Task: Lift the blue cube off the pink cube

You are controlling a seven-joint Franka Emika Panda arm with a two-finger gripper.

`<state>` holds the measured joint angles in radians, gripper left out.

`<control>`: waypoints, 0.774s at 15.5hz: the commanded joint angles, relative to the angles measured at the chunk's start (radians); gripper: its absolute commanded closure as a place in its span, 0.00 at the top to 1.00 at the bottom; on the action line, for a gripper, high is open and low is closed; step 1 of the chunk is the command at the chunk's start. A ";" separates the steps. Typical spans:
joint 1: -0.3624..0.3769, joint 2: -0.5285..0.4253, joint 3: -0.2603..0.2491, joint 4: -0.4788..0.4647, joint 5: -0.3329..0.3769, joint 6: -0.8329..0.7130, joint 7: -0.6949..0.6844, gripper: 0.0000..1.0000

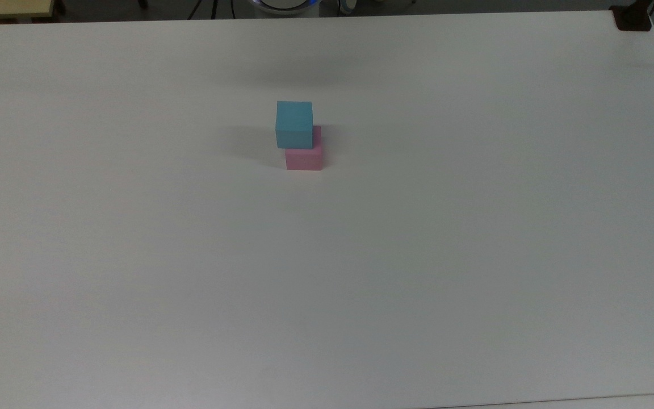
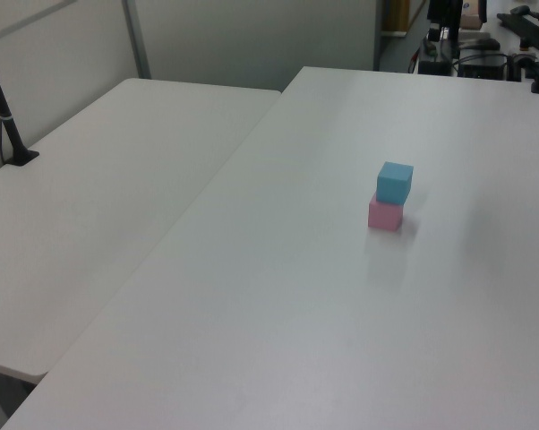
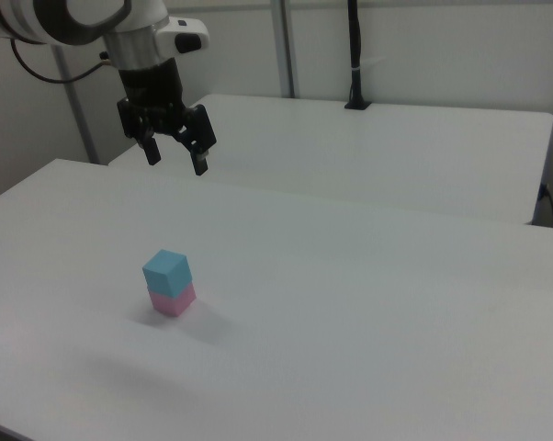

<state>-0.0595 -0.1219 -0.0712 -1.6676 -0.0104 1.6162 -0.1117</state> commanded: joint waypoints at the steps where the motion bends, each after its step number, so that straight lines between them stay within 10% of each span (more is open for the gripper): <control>1: 0.012 0.025 -0.006 -0.012 0.014 -0.012 -0.134 1.00; 12: 0.130 0.132 0.039 -0.126 0.089 0.152 0.127 1.00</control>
<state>0.0236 -0.0115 -0.0249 -1.7468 0.0622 1.6947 -0.0148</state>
